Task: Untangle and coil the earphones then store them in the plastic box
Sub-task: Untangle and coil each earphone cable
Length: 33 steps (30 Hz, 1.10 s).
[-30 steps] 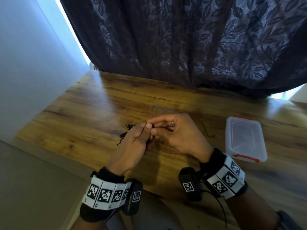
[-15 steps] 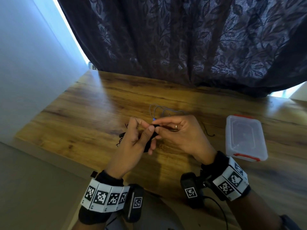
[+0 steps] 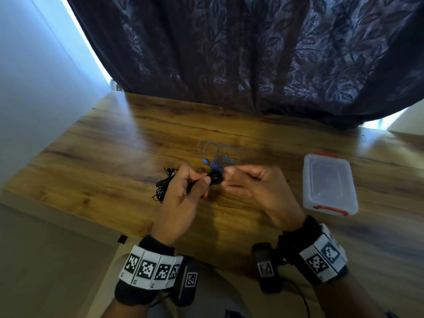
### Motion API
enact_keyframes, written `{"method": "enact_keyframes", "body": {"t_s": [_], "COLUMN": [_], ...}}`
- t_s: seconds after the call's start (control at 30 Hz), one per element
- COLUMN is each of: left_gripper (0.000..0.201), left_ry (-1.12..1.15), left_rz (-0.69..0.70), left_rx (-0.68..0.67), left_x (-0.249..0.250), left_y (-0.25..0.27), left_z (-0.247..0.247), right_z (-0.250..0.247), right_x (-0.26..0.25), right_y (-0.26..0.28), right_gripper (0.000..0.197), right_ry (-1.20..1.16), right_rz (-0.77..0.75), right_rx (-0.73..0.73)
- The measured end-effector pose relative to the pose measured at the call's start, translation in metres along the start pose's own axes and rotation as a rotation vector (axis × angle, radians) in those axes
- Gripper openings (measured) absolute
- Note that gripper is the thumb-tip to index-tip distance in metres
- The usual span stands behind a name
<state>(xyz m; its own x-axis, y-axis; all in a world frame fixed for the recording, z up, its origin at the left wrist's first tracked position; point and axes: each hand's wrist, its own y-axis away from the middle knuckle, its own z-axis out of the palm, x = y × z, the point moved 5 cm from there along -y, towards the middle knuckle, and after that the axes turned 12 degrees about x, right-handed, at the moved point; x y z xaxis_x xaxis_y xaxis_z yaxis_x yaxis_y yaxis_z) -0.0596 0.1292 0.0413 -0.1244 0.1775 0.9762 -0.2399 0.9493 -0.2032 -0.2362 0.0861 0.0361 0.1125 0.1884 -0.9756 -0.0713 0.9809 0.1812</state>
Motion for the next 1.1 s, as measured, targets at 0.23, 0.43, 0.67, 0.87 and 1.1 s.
{"method": "enact_keyframes", "body": {"t_s": [0.23, 0.43, 0.67, 0.87, 1.1], "left_gripper": [0.020, 0.018, 0.017, 0.020, 0.021], "left_ry": [0.020, 0.019, 0.078, 0.092, 0.104], "left_rz": [-0.048, -0.077, -0.077, -0.105, -0.092], "left_rx": [0.044, 0.074, 0.081, 0.114, 0.102], "left_x": [-0.008, -0.007, 0.002, 0.004, 0.008], "left_y": [0.001, 0.000, -0.002, -0.003, -0.001], "left_z": [-0.009, -0.013, -0.018, -0.021, -0.019], "right_z": [-0.079, -0.070, -0.062, -0.057, -0.041], "right_x": [0.036, 0.048, 0.045, 0.045, 0.046], "right_y": [-0.048, -0.058, -0.056, -0.051, -0.053], "right_gripper": [0.025, 0.023, 0.016, 0.014, 0.012], "right_ry": [1.116, 1.245, 1.367, 1.400, 1.488], "right_rz": [-0.083, -0.114, -0.115, -0.140, -0.168], "right_rx": [0.283, 0.243, 0.190, 0.162, 0.018]}}
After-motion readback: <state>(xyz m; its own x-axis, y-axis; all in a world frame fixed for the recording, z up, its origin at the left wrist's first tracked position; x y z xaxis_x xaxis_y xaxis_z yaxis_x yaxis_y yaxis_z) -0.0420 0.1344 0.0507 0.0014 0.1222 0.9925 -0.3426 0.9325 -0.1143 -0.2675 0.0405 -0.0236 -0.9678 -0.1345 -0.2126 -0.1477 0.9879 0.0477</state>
